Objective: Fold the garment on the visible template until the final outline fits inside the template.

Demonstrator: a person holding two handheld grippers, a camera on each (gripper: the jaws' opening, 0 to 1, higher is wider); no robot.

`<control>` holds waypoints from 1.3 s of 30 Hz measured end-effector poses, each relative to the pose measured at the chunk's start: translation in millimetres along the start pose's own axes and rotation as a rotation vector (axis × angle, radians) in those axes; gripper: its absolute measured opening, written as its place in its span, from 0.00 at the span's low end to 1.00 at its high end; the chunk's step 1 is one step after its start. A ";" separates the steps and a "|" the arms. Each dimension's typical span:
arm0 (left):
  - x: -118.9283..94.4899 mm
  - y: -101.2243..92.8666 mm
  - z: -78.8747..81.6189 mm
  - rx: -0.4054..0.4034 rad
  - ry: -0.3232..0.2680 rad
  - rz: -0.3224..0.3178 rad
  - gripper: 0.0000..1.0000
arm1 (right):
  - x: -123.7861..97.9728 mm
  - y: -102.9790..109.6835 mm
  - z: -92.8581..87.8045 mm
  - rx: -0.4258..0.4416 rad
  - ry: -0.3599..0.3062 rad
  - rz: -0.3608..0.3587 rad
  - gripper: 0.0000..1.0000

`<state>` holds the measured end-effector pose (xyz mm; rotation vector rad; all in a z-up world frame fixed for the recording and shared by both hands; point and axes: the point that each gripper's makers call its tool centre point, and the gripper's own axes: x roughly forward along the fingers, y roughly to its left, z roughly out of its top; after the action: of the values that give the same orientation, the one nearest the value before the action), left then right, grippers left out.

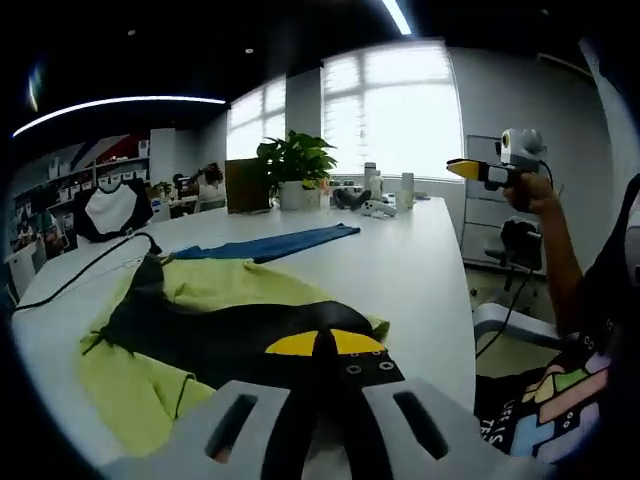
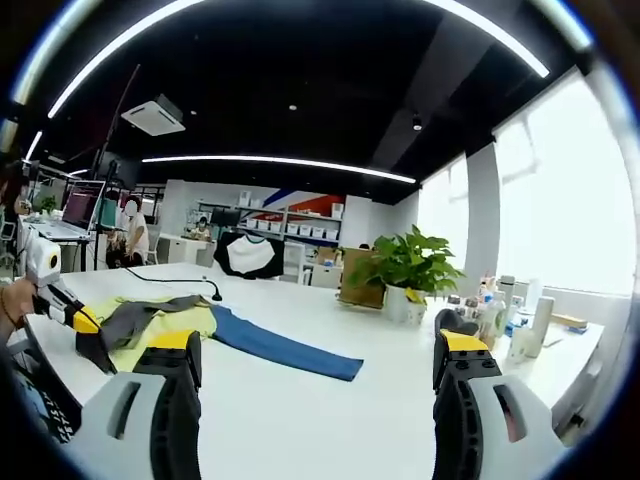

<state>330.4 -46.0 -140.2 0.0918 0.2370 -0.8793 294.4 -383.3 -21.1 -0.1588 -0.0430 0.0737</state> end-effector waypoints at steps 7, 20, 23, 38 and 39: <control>-12.1 16.3 33.6 -0.034 -0.101 0.024 0.02 | 2.5 3.1 -4.2 -0.007 0.017 0.006 0.99; -47.3 52.1 113.3 0.039 -0.212 0.099 0.02 | 5.7 12.6 -6.6 -0.080 0.040 0.004 0.99; -54.8 64.0 127.3 0.086 -0.197 0.130 0.02 | 10.2 25.5 -7.2 -0.051 0.037 0.052 0.99; -84.1 118.8 168.1 0.257 -0.105 0.313 0.02 | 10.2 40.5 -6.6 -0.034 0.043 0.124 0.99; -87.0 125.5 171.6 0.284 -0.095 0.329 0.02 | 10.0 39.1 -7.6 -0.042 0.047 0.120 0.99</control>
<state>402.6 68.9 45.2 0.3426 0.0048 -0.5830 302.0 -345.2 -34.5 -0.2055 0.0121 0.1891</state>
